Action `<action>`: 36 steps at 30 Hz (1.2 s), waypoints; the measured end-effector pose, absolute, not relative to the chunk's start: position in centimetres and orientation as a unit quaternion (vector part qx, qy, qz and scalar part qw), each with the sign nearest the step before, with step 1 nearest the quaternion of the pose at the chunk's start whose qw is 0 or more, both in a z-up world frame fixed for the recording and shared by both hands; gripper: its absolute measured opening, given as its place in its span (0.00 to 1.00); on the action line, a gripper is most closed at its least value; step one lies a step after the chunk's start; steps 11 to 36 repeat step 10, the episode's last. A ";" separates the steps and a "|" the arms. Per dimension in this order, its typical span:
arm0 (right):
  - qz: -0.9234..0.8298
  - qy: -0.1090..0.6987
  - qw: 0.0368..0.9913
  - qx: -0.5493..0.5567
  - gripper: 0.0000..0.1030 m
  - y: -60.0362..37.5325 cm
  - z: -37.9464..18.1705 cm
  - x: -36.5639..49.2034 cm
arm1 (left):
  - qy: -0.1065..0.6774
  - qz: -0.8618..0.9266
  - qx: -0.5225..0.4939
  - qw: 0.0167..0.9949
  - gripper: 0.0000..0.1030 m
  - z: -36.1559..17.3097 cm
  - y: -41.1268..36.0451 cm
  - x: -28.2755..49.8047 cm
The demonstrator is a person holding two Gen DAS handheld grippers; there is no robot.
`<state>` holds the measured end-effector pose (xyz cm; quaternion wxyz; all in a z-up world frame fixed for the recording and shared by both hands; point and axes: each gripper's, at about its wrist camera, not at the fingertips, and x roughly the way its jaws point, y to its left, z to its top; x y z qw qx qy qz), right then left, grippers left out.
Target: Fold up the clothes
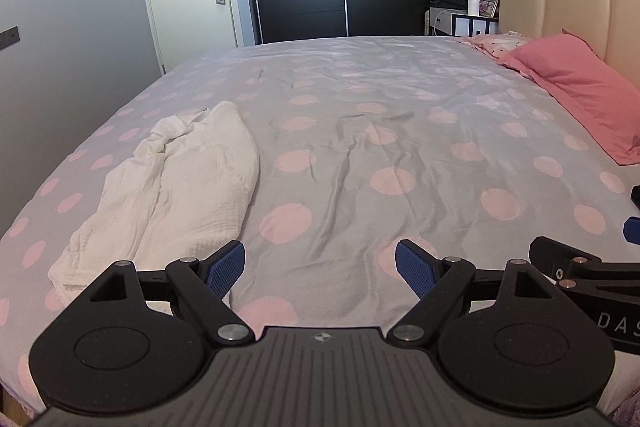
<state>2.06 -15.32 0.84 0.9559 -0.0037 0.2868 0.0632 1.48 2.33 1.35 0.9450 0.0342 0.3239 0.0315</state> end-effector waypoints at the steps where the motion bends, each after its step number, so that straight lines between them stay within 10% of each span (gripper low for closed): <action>1: 0.064 0.285 0.956 -0.004 0.99 -15.3 0.9 2.0 | 0.324 0.031 0.034 0.945 0.80 1.4 2.3 1.4; 36: 0.061 0.280 0.958 -0.002 0.99 -15.3 1.1 1.6 | 0.323 0.031 0.031 0.945 0.80 1.2 1.6 0.8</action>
